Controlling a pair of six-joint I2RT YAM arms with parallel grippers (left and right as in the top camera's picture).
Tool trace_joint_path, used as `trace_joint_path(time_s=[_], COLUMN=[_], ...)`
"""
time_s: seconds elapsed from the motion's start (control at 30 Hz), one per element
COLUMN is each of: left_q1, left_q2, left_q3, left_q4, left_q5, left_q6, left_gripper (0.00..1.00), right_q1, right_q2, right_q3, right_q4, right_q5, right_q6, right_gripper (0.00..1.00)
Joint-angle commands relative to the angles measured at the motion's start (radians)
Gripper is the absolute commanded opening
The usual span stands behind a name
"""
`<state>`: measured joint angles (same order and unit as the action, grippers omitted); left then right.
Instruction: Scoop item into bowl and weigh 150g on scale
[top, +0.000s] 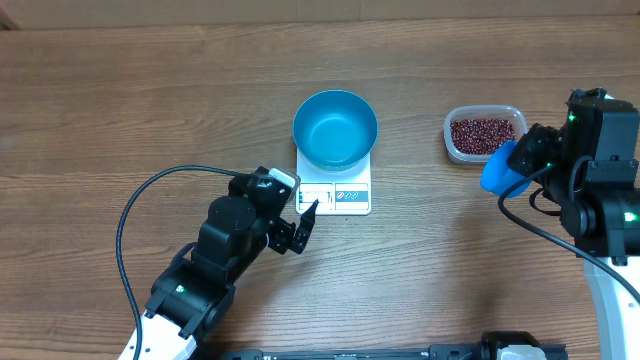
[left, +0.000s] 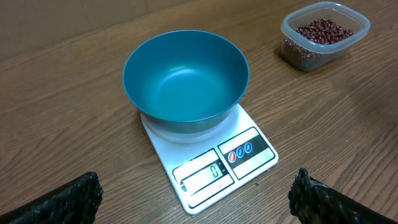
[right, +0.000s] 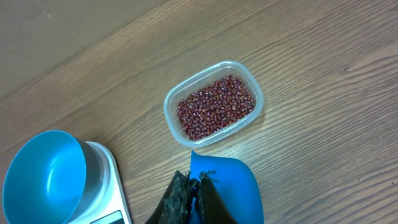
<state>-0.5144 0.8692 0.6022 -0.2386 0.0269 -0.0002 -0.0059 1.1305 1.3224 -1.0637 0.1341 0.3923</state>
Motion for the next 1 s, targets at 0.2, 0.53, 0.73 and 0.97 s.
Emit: trace_joint_path(time_s=[0.2,0.53,0.73,0.97], left_q1=[0.003,0.003,0.003,0.003], left_q2=[0.001,0.001,0.001,0.001], left_q3=[-0.003,-0.003,-0.003,-0.003], left_q4=[0.000,0.000,-0.001,-0.001], left_q5=[0.015,0.015,0.015,0.015], left_q6=[0.016,0.016,0.016,0.016], left_gripper=[1.00,0.99,1.00,1.00], right_q1=[-0.003,-0.003,-0.003,-0.003], right_q2=[-0.006,-0.006,-0.006,0.000], right_q3=[0.021,0.021,0.021,0.021], right_q4=[0.008,0.007,0.007,0.010], right_q5=[-0.004,-0.004,0.000,0.003], right_q6=[0.002,0.002,-0.001,-0.030], right_gripper=[0.04,0.04,0.04,0.04])
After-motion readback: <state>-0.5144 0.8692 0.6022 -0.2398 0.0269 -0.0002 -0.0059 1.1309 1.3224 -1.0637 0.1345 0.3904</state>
